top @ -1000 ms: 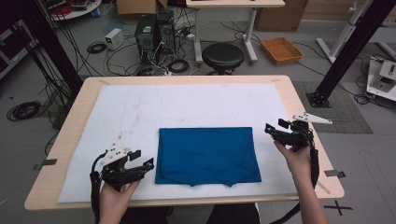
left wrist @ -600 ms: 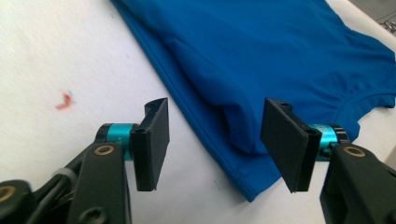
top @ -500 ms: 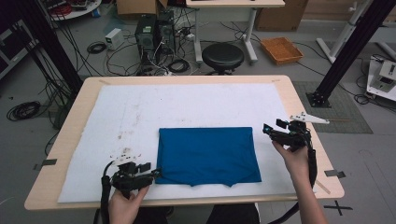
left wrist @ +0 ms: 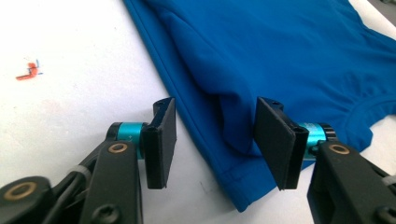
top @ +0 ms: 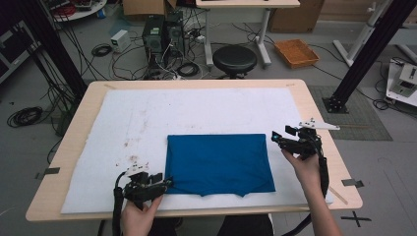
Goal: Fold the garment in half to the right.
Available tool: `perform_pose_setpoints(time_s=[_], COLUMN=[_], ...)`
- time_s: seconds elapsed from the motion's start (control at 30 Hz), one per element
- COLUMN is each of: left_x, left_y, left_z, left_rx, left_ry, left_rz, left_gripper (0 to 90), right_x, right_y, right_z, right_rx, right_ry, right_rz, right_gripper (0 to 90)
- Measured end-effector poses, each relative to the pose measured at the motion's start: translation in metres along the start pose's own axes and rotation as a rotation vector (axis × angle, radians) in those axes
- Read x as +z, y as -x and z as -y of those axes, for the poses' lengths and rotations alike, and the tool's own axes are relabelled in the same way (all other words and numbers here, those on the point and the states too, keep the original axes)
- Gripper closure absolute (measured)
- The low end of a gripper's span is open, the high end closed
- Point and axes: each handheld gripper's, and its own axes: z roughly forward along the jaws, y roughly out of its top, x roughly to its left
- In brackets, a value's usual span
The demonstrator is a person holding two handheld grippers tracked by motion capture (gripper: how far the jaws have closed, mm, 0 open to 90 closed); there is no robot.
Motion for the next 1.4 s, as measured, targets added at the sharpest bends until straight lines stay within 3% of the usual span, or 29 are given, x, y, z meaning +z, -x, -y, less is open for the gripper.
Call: perform_pose_setpoints(time_s=[0.33, 0.43, 0.63, 1.03, 1.17, 1.4], left_x=[0.006, 0.008, 0.009, 0.009, 0.009, 0.009], left_y=[0.01, 0.013, 0.014, 0.011, 0.01, 0.009], left_z=[0.001, 0.002, 0.002, 0.002, 0.002, 0.003], left_rx=[0.036, 0.045, 0.04, 0.024, 0.027, 0.018], left_ry=[0.01, 0.003, 0.007, 0.01, 0.006, 0.011], left_rz=[-0.058, -0.047, -0.042, -0.03, -0.027, -0.021], left_gripper=[67.6, 76.4, 81.6, 83.4, 83.6, 83.6], right_x=[0.012, 0.018, 0.038, 0.121, 0.152, 0.204], right_y=[-0.02, -0.029, -0.058, -0.134, -0.166, -0.215], right_z=[-0.004, -0.007, -0.017, -0.047, -0.053, -0.055], right_rx=[-0.04, -0.051, -0.085, -0.114, -0.15, -0.196], right_ry=[-0.003, -0.001, -0.009, -0.086, -0.131, -0.222], right_rz=[-0.032, -0.05, -0.119, -0.272, -0.313, -0.349], right_gripper=[35.2, 36.0, 44.5, 55.6, 57.3, 62.3])
